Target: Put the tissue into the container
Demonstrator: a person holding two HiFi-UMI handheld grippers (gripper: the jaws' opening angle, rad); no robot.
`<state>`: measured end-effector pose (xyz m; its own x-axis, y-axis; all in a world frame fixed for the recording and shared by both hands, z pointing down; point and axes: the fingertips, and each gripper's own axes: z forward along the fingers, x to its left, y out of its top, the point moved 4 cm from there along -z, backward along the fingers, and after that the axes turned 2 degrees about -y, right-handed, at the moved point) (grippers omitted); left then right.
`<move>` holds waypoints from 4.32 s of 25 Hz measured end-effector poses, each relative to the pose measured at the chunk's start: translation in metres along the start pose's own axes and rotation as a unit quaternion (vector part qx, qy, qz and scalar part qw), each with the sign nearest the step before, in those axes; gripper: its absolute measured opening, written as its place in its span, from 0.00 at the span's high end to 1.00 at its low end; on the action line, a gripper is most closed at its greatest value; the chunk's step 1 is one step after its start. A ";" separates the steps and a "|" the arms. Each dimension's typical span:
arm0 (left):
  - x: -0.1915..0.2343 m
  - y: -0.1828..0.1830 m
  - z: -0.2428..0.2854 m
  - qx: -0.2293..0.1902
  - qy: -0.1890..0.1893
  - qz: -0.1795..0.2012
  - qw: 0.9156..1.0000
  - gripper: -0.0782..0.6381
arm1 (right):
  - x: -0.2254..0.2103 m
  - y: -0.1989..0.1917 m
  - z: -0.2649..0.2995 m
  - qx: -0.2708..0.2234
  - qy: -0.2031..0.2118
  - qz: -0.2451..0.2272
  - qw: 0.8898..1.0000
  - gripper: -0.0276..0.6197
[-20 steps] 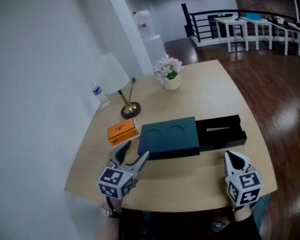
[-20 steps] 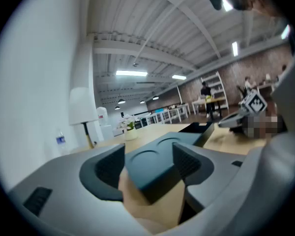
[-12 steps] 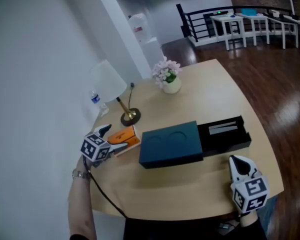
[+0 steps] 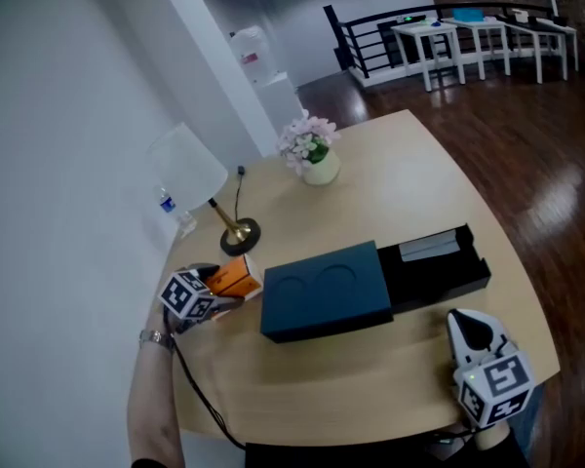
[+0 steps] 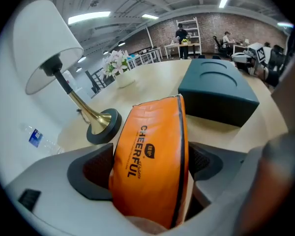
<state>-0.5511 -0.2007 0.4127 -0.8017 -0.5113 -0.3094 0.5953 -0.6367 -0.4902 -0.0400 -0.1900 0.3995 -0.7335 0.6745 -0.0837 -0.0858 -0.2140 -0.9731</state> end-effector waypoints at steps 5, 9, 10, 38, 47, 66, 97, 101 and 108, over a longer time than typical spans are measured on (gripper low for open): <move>-0.002 0.004 -0.003 -0.010 0.023 -0.002 1.000 0.30 | -0.001 -0.001 0.001 0.000 -0.004 0.003 1.000 0.95; 0.002 -0.009 -0.017 -0.006 0.074 -0.032 0.997 0.37 | 0.001 0.000 0.005 -0.001 0.000 0.003 1.000 0.95; 0.001 -0.012 -0.019 -0.008 0.085 -0.039 0.996 0.38 | 0.002 0.000 0.004 -0.001 -0.001 0.003 1.000 0.95; -0.275 0.365 0.013 -0.191 -0.109 0.170 0.960 0.39 | 0.007 0.001 0.004 -0.008 -0.009 0.010 1.000 0.95; -0.279 0.335 0.073 -0.080 -0.101 0.219 0.967 0.37 | 0.007 0.002 0.004 -0.008 -0.011 0.010 1.000 0.95; -0.313 0.273 -0.059 -0.323 -0.101 0.012 0.941 0.29 | 0.006 -0.001 0.006 -0.008 -0.012 0.011 1.000 0.95; -0.310 0.147 -0.036 -0.347 0.022 -0.258 0.901 0.89 | -0.001 -0.003 0.008 0.016 0.000 0.002 1.000 0.95; -0.310 0.146 -0.035 -0.347 0.022 -0.258 0.901 0.89 | -0.001 -0.004 0.006 0.016 -0.003 0.004 1.000 0.95; -0.311 0.147 -0.035 -0.347 0.022 -0.259 0.901 0.89 | -0.001 -0.004 0.006 0.017 0.000 0.002 1.000 0.95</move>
<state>-0.2167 -0.1149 0.4082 -0.9728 -0.2162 0.0834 -0.0247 -0.2610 -0.9650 -0.0429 -0.1947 0.4047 -0.7341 0.6734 -0.0879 -0.1052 -0.2407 -0.9649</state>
